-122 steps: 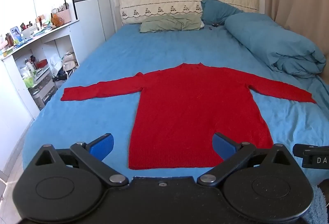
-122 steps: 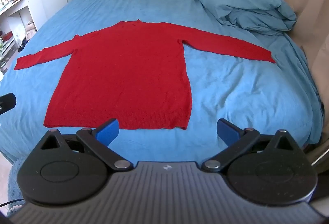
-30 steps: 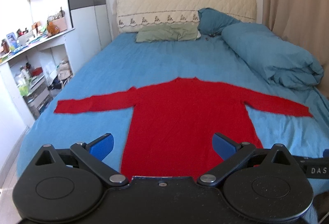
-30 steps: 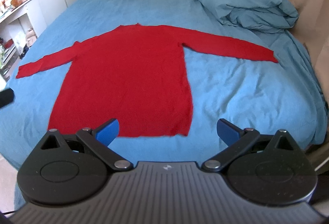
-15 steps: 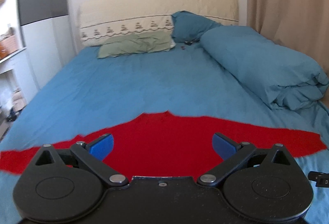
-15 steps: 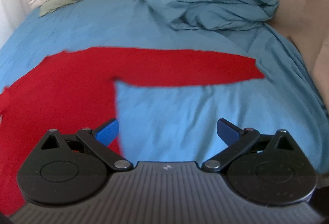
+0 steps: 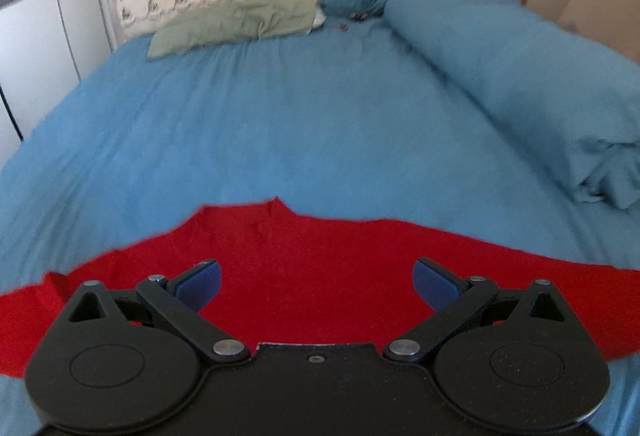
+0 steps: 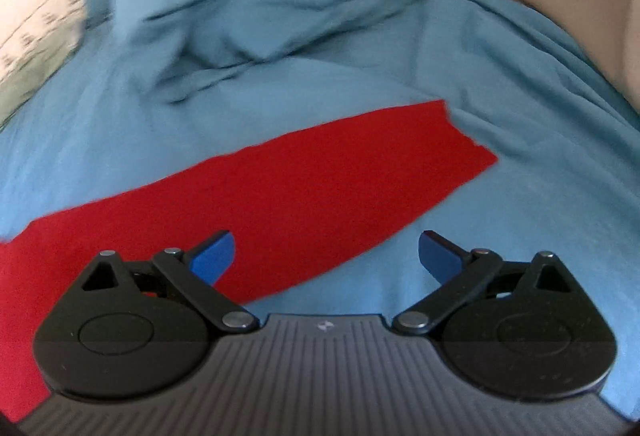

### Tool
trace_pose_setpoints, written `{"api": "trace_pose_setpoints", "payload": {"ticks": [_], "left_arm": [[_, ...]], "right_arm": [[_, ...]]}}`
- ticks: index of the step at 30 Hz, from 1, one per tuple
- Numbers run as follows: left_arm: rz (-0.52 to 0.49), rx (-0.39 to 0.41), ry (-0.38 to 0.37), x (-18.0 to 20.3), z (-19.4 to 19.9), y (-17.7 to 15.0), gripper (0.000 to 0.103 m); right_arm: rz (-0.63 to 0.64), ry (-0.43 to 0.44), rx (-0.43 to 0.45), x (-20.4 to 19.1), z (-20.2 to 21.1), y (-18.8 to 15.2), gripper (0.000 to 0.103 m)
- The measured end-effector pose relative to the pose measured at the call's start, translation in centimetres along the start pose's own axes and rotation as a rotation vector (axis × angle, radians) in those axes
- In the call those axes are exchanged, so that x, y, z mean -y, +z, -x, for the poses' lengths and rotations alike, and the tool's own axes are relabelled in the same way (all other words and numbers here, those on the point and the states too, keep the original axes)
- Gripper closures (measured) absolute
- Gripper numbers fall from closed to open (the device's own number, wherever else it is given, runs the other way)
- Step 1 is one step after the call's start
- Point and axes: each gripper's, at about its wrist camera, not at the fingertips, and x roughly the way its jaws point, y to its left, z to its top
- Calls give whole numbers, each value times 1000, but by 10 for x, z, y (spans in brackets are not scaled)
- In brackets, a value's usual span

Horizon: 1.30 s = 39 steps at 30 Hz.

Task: Fold small clothes
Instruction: 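Lower the right gripper onto the sweater sleeve cuff and close it, then carry the sleeve with the right gripper across the sweater body and release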

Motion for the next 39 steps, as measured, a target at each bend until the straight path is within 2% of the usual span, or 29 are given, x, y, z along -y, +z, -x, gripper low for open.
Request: {"api": "trace_pose_setpoints", "payload": {"ticks": [2,4,7,10,13,15,18,21,26,31,35,39], "left_arm": [[36,-16,-18,-5,-20,-6,0],[61,-49,-13,-9,-38,-9,0],[56,-96,14,-16,-59,-14,0],[-3,-135,92,-23,-75,-19,0],[-4,-177,102,-39,-87,-27,0],[20,-203,94,-54,-92,-30,1],[44,-215,102,-64,-95,-27,2],[62,-199,94,-77,-83,-21,2],[96,-154,76,-102,-53,-5,1],[134,-121,74,-144,-23,9,1],[157,-83,118,-184,0,9,1],[163,-61,189,-226,10,-7,1]], "right_arm": [[-56,-7,-15,12,-14,-2,0],[-93,-19,-17,20,-24,-6,4],[-124,-25,36,25,-34,-6,8],[-204,0,111,34,-40,-1,21],[-277,17,129,44,-52,7,39],[-289,2,128,46,-55,14,69],[-268,-1,128,41,-52,26,78],[-218,54,161,23,-35,36,81],[-113,246,197,-51,6,55,81],[53,511,217,-173,51,54,81],[196,714,177,-276,74,20,82],[363,837,95,-363,75,-50,82]]}}
